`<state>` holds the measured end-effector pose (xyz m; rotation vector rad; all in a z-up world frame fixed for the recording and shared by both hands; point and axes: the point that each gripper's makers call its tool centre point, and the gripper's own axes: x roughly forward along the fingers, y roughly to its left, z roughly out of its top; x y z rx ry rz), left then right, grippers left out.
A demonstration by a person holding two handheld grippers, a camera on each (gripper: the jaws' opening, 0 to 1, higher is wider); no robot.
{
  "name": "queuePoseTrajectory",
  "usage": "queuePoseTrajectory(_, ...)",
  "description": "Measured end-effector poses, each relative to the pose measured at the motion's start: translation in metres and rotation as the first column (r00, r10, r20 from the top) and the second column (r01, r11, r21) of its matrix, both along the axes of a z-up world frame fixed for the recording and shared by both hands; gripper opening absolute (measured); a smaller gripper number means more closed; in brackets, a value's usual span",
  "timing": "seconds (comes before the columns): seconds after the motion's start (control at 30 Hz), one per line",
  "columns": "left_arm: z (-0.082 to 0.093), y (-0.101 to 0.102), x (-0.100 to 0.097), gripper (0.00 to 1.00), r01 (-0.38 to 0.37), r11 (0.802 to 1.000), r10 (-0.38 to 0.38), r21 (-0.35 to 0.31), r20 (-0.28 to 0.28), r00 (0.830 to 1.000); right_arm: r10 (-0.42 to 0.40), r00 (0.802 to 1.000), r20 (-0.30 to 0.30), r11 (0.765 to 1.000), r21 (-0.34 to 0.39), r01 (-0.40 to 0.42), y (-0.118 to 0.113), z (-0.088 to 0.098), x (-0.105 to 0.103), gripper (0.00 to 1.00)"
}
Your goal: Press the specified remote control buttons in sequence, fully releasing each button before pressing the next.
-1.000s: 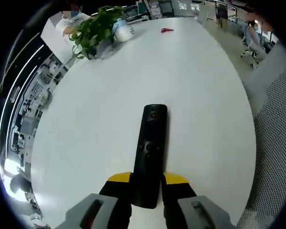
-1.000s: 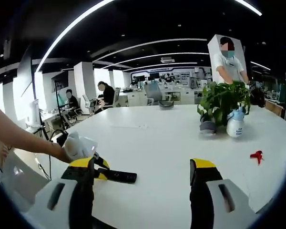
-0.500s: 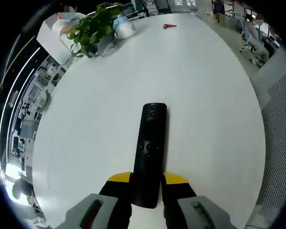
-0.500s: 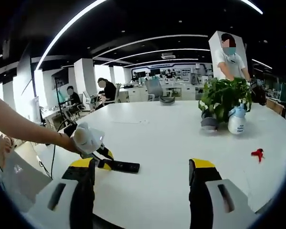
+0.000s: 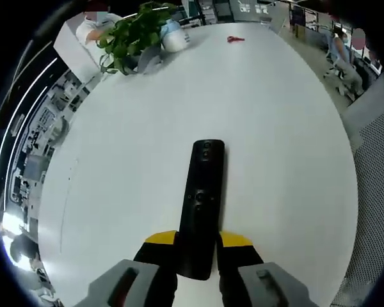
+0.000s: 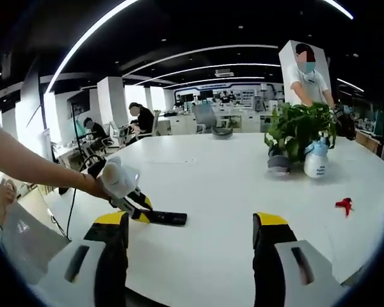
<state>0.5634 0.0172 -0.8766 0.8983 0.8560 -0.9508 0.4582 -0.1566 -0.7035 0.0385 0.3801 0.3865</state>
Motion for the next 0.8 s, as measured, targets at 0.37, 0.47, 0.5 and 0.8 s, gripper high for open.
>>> queuePoseTrajectory(0.37, 0.002, 0.002, 0.018, 0.22, 0.009, 1.000, -0.009, -0.002, 0.015, 1.000, -0.023, 1.000, 0.000, 1.000, -0.013, 0.023, -0.004, 0.000, 0.001, 0.82)
queuePoseTrajectory(0.47, 0.004, 0.005, 0.027, 0.22, 0.010, 1.000, -0.010, 0.002, 0.025, 1.000, -0.024, 1.000, -0.005, 1.000, -0.017, 0.024, -0.005, -0.001, 0.001, 0.82)
queuePoseTrajectory(0.5, 0.005, 0.005, 0.030, 0.22, 0.010, 1.000, -0.010, 0.001, 0.028, 1.000, -0.024, 1.000, -0.007, 1.000, -0.017, 0.024, -0.005, -0.002, 0.001, 0.82)
queuePoseTrajectory(0.8, 0.015, 0.011, 0.062, 0.22, 0.014, 1.000, -0.014, 0.008, 0.056, 0.998, -0.028, 0.999, -0.026, 0.999, -0.027, 0.028, -0.006, -0.006, 0.001, 0.81)
